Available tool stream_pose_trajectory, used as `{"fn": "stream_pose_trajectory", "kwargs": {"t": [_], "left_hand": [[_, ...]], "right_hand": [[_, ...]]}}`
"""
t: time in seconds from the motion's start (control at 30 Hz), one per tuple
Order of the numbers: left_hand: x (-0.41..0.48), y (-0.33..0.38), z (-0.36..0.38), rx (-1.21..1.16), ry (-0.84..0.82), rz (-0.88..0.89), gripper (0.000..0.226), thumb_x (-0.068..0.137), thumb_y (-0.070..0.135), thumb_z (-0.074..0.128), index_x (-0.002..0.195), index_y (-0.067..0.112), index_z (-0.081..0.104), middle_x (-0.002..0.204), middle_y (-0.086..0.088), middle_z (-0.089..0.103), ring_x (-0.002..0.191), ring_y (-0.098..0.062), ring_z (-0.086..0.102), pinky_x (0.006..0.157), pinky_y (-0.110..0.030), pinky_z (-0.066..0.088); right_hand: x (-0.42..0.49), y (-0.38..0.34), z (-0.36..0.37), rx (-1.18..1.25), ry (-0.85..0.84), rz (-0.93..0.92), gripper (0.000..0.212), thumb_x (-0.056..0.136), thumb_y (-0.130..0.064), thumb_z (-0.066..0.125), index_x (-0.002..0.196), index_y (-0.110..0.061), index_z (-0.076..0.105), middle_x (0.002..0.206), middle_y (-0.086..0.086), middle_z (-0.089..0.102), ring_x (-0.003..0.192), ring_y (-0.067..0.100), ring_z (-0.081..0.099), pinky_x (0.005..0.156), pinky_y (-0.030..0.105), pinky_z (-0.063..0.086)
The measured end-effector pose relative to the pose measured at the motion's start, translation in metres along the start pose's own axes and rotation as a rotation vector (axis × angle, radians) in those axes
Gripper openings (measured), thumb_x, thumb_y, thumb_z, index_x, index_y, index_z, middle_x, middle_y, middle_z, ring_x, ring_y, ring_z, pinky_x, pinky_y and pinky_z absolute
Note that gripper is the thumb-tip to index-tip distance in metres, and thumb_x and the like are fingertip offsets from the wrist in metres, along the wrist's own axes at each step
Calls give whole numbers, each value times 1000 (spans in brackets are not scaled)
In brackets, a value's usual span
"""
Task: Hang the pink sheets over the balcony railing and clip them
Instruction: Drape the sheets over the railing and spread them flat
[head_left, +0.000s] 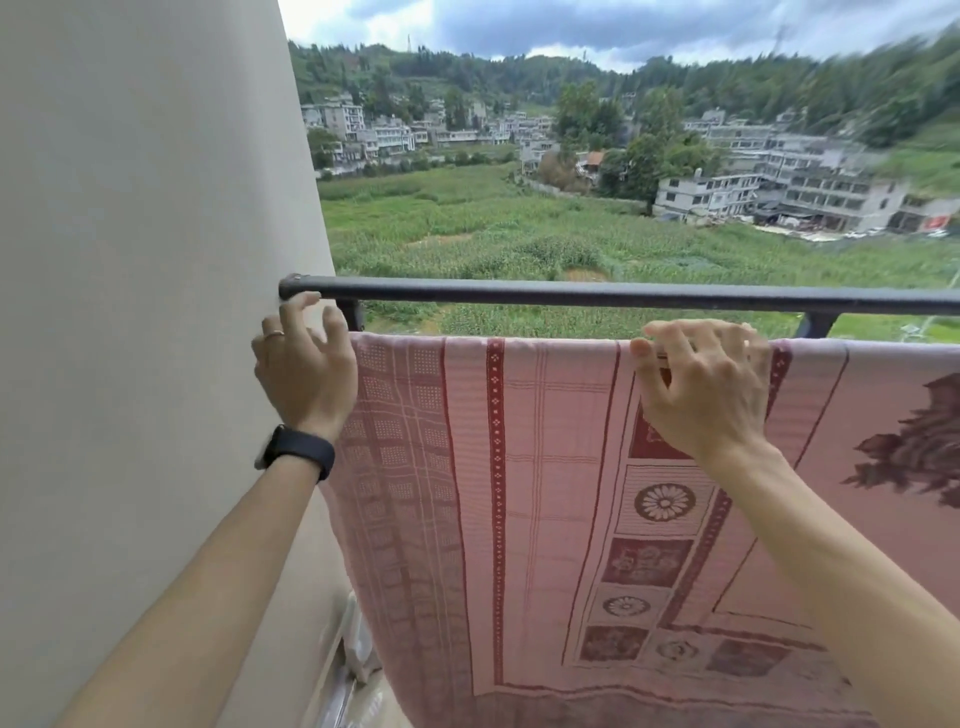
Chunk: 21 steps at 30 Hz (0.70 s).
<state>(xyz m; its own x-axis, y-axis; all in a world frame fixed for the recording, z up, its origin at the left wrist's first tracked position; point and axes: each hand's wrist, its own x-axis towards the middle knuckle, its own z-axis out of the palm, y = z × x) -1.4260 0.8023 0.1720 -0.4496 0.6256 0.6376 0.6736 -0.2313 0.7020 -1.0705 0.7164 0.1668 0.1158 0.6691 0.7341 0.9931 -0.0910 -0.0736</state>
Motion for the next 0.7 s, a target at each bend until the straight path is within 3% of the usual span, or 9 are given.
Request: {"fn": "stream_pose_trajectory", "kwargs": {"t": [0.07,0.1,0.13,0.2,0.3,0.4,0.53,0.6,0.7], "left_hand": [[-26,4,11,231,-26,368,31,97,42,47,122,28,59,140,-2,50,139,-25,34,119,-46,7],[-32,6,18,284,-72,461,30,98,41,44,117,28,63,137,-3,54,136,-26,38,119,-50,8],[-33,8,23,311,-106,499,34,99,41,39,109,24,67,126,-6,62,126,-30,47,116,-54,19],[-27,11,29,356,-124,510,42,98,40,34,94,16,69,98,-10,67,99,-34,54,95,-49,37],[-13,7,30,415,-117,553,46,98,40,34,87,11,67,85,-12,67,87,-35,56,77,-43,35],[-10,12,27,472,-143,521,50,97,38,33,76,10,68,74,-12,67,79,-35,58,77,-44,38],[-2,27,23,518,-210,520,64,94,39,27,53,9,66,48,-11,58,51,-26,47,84,-42,40],[-1,34,21,546,-242,493,66,93,40,23,54,9,68,48,-11,58,52,-25,47,88,-42,39],[-20,46,17,577,-171,497,55,94,36,28,70,12,70,67,-12,69,74,-32,62,95,-48,35]], "right_hand": [[-8,20,3,17,27,30,54,101,-56,23,118,-22,62,116,10,66,114,32,52,109,52,26],[-10,26,5,12,29,18,52,102,-54,23,117,-22,60,113,10,66,112,32,52,109,53,27],[-9,31,7,9,32,5,50,102,-53,24,116,-22,60,110,10,65,109,32,53,108,53,28],[-5,39,7,22,53,19,51,102,-53,23,112,-22,62,107,9,66,106,30,53,107,50,28],[-5,67,6,5,121,152,50,102,-51,25,106,-21,65,110,5,63,111,27,48,108,52,21],[-7,94,1,12,98,146,48,101,-49,26,104,-21,65,105,3,62,109,27,49,108,56,20],[8,112,-12,-2,4,127,61,103,-54,14,84,-18,60,84,6,69,84,26,60,101,48,29],[11,117,-18,-21,-7,126,58,102,-56,15,75,-22,54,82,5,69,79,24,60,96,47,33],[4,123,-21,75,-13,92,52,102,-52,24,97,-21,65,106,6,70,97,27,62,100,49,33]]}}
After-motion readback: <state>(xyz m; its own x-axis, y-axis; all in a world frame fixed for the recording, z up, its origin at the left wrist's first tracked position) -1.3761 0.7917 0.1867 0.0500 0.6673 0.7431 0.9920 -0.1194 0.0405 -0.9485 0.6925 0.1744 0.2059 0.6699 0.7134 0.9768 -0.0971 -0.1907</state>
